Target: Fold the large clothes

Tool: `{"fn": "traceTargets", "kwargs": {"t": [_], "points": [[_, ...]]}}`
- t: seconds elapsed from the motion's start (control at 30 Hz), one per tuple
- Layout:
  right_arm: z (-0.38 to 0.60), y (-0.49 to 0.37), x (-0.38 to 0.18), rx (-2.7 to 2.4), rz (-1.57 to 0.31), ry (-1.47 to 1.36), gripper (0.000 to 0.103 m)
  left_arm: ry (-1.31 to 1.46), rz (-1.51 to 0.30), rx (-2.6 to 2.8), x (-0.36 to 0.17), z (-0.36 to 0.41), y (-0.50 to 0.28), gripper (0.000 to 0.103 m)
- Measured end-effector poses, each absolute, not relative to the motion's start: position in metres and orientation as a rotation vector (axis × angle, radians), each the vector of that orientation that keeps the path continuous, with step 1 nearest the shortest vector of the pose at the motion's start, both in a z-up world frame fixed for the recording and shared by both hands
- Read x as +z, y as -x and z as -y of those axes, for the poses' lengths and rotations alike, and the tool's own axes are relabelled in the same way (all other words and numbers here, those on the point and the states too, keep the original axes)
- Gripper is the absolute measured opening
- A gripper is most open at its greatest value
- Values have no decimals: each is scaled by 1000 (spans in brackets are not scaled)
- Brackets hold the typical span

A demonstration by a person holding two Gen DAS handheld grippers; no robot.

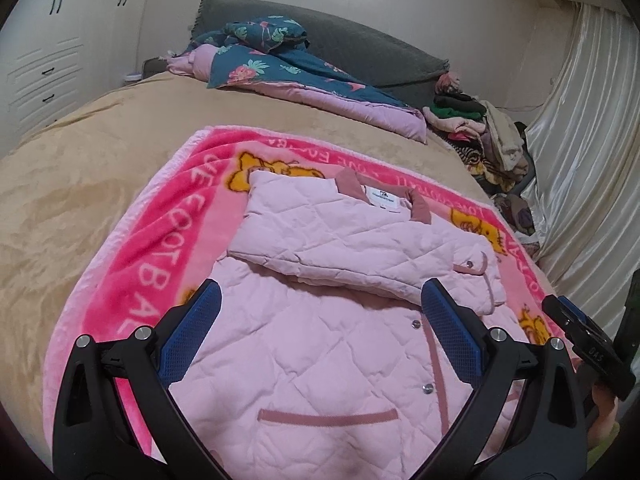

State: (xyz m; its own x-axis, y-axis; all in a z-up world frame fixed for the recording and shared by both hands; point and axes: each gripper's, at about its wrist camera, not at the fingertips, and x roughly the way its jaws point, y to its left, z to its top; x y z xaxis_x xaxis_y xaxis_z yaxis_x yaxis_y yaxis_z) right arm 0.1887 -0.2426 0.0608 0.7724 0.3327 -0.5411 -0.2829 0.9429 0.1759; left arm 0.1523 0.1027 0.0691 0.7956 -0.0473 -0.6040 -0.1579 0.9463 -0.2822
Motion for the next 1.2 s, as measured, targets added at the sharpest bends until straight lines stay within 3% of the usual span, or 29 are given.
{"fn": "traceTargets", "kwargs": {"t": [0.57, 1.2], "points": [[261, -151, 78, 325, -572, -77, 99, 275, -639, 86, 79, -92, -115, 94], [293, -121, 55, 269, -627, -24, 99, 173, -701, 114, 44, -73, -87, 94]]}}
